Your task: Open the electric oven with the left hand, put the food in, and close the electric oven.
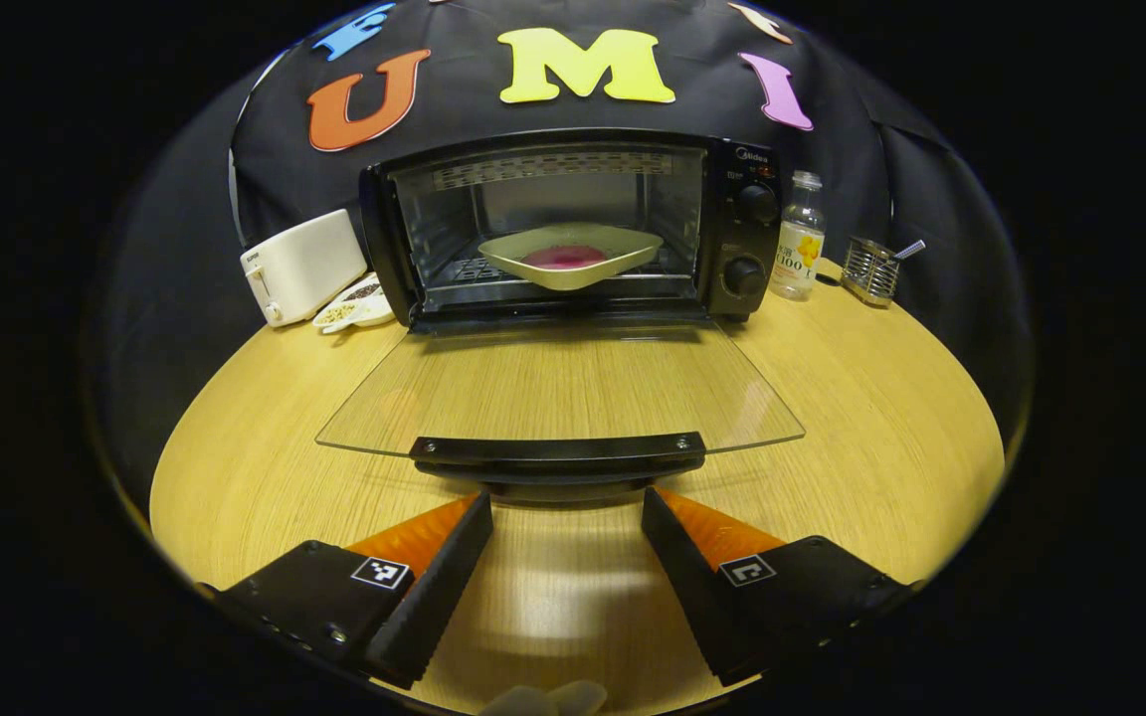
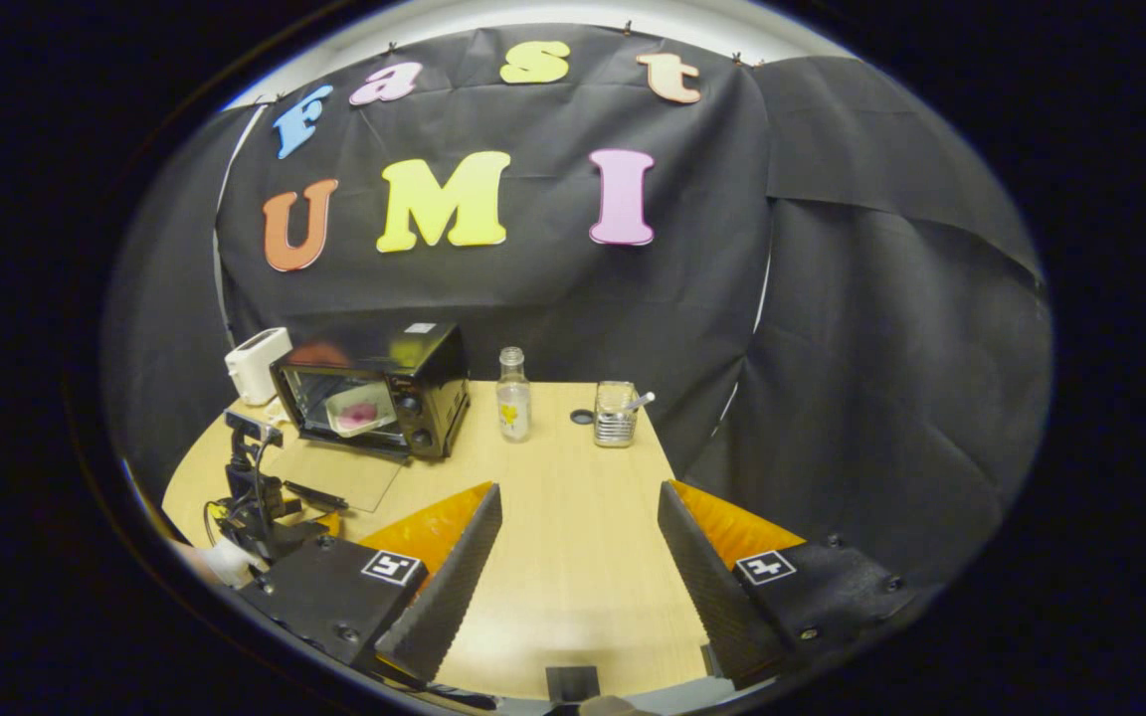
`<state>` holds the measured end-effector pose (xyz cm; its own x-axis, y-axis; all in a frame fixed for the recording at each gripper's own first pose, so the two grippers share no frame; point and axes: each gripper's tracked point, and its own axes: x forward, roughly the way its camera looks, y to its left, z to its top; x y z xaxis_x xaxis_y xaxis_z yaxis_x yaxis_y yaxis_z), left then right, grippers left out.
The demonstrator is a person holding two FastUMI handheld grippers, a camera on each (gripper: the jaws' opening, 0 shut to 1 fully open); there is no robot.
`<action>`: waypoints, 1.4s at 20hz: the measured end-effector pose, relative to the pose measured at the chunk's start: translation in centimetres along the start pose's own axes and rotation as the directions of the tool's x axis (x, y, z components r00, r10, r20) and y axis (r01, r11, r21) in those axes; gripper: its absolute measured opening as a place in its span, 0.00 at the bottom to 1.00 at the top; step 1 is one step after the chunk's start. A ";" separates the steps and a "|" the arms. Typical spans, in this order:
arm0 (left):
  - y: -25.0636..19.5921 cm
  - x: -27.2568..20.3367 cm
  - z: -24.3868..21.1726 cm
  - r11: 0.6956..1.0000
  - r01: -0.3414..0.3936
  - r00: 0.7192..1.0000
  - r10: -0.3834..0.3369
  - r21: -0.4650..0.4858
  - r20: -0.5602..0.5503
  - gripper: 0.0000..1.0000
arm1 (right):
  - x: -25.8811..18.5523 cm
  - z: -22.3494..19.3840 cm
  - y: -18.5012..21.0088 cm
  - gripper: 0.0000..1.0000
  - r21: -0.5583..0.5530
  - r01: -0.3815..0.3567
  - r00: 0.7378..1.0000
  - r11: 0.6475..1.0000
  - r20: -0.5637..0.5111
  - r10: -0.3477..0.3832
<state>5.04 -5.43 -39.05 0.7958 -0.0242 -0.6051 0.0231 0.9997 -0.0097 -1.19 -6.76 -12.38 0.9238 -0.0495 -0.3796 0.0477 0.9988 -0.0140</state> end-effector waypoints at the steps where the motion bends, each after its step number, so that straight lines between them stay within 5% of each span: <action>1: -0.1 -0.1 0.2 1.000 0.000 1.000 0.000 0.000 0.002 0.97 | 0.0 -0.1 0.0 1.00 0.003 0.002 1.000 1.000 -0.002 -0.002; 12: 0.3 -2.2 3.9 1.000 0.014 0.998 -0.014 -0.008 0.054 0.97 | 0.1 -0.3 0.7 1.00 0.062 -0.007 1.000 0.998 0.013 0.006; 28: 1.7 -2.4 15.9 1.000 0.005 0.975 -0.007 0.009 0.220 0.97 | -1.2 -0.5 -0.7 1.00 0.148 0.022 0.998 0.989 0.053 -0.030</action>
<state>12.82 -3.83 -24.98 0.9094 -0.0320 -0.4146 0.0328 0.9994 -0.0052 -2.49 -7.39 -12.37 0.9409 -0.0797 -0.3290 0.1235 0.9857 0.1143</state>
